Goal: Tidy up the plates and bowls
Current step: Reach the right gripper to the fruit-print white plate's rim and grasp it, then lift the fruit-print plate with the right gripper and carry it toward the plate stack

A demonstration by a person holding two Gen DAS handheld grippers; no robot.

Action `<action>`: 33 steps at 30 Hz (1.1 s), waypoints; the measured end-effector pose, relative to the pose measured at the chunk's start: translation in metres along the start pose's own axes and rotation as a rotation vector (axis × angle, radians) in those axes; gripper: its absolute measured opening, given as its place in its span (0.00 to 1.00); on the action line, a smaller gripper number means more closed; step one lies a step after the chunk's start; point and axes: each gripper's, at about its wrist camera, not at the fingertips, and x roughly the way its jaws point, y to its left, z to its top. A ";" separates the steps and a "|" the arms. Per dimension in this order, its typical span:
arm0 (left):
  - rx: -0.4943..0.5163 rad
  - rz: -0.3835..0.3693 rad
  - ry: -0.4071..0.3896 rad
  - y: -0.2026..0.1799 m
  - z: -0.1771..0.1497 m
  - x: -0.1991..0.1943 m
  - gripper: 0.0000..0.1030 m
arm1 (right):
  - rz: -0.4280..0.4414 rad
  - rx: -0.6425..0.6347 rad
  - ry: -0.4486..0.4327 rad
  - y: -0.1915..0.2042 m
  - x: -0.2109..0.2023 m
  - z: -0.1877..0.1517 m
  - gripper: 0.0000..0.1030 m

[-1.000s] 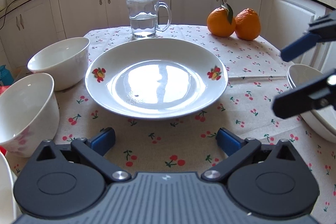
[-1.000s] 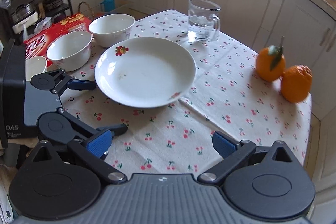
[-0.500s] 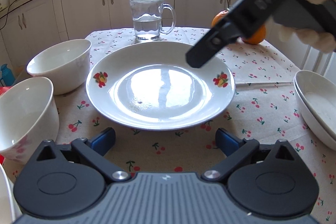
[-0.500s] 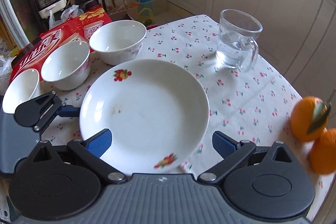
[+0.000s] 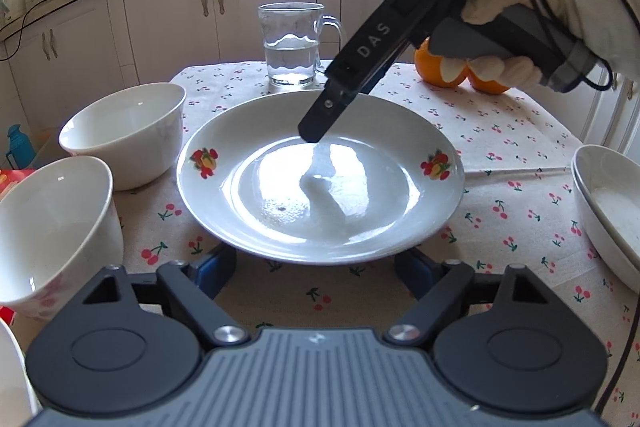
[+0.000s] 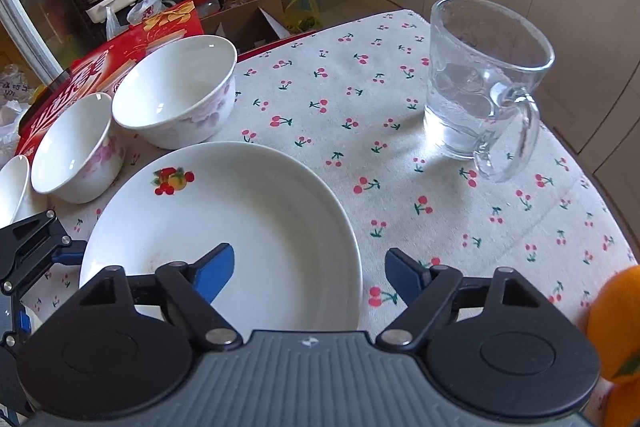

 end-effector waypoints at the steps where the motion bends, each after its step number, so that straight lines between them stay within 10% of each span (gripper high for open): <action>1: -0.001 -0.001 0.000 0.000 0.000 0.000 0.84 | 0.014 -0.001 0.002 -0.001 0.002 0.001 0.80; 33: 0.112 -0.068 0.048 -0.006 -0.001 -0.020 0.83 | 0.151 0.094 0.011 0.000 -0.021 -0.018 0.71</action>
